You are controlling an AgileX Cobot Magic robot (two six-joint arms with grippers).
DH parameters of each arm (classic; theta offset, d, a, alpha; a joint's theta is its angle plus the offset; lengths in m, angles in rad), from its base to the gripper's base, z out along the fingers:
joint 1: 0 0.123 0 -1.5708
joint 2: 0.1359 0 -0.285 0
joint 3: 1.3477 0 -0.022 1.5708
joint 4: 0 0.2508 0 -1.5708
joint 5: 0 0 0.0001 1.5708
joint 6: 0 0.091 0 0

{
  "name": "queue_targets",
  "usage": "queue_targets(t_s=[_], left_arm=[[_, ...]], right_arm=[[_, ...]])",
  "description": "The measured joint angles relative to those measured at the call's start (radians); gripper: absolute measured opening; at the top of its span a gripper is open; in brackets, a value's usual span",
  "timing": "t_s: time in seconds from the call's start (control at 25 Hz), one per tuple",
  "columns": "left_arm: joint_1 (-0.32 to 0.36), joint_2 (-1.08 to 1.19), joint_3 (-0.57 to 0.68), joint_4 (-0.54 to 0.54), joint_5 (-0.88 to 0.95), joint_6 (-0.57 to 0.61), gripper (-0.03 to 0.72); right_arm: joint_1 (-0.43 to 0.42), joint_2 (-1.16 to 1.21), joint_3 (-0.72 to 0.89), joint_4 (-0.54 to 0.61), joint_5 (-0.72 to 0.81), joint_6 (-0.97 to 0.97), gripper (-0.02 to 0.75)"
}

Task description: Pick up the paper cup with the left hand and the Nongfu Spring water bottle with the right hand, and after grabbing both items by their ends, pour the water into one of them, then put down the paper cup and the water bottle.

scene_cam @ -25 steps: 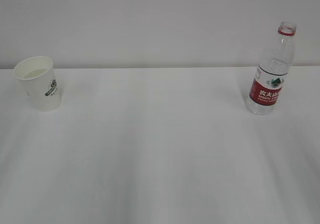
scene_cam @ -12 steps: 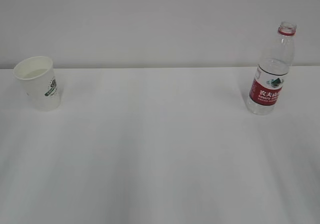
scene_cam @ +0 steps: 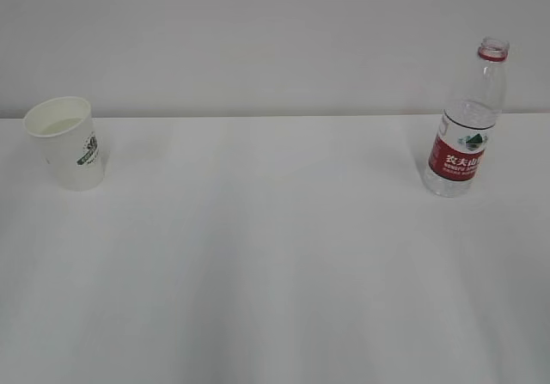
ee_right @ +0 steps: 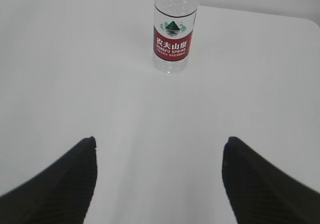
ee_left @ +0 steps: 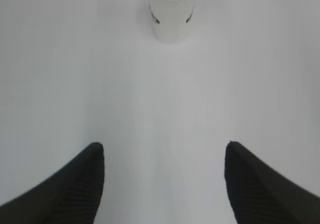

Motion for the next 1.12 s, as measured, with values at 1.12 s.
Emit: queue_targets(t_s=[1.12], left_arm=[[0.000, -0.002, 0.027, -0.049, 0.305, 0.000, 0.531]], right_arm=[[0.000, -0.046, -0.029, 0.045, 0.355, 0.021, 0.587]])
